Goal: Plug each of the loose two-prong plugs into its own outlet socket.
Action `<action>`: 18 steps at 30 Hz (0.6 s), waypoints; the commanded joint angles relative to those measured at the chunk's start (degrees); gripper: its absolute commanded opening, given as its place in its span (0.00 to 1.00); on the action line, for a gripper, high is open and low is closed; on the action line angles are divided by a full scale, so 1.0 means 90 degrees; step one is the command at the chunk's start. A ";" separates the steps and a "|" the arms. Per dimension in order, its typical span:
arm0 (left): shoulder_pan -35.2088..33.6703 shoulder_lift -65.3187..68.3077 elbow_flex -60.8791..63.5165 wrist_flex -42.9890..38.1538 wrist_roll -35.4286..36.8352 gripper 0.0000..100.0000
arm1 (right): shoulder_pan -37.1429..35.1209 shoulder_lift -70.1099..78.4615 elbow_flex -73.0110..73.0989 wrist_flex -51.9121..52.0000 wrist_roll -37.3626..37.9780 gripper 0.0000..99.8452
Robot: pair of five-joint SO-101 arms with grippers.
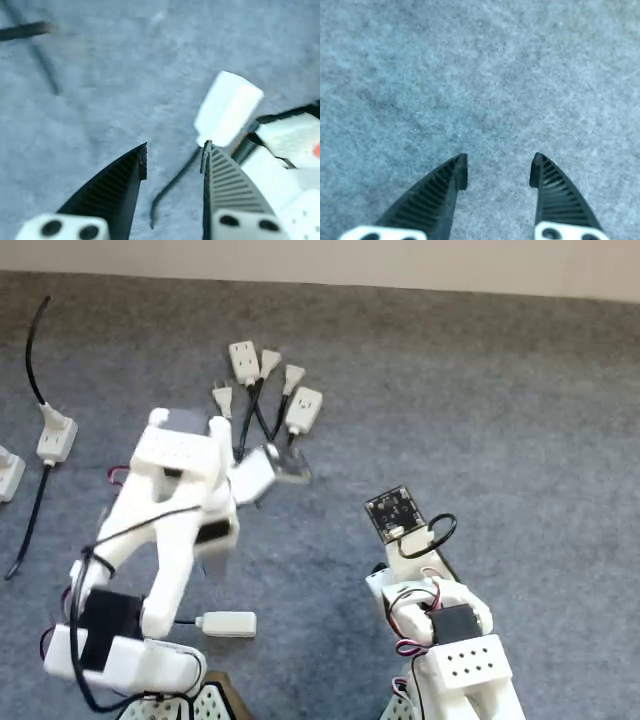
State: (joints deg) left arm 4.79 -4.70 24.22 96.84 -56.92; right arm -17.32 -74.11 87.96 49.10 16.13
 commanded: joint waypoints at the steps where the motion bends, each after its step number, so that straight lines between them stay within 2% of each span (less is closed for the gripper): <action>1: 0.0542 -0.0728 0.1011 0.0127 0.0000 0.20 | -0.0054 0.0103 -0.0044 -0.0112 0.0088 0.20; 4: 0.0913 -0.1363 0.1919 0.0078 0.0137 0.20 | -0.0054 0.0103 -0.0044 -0.0112 0.0088 0.20; 9: 0.1021 -0.1949 0.2886 -0.0987 0.0342 0.20 | -0.0054 0.0103 -0.0044 -0.0112 0.0088 0.20; 13: 0.0972 -0.1812 0.3033 -0.1534 0.0479 0.20 | -0.0054 0.0103 -0.0044 -0.0103 0.0088 0.20; 18: 0.0444 -0.0894 0.2623 -0.2217 0.0518 0.20 | -0.0054 0.0103 -0.0044 -0.0093 0.0088 0.20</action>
State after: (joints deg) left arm 11.56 -16.48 50.68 79.16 -52.79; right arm -17.32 -74.11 87.96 49.10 16.13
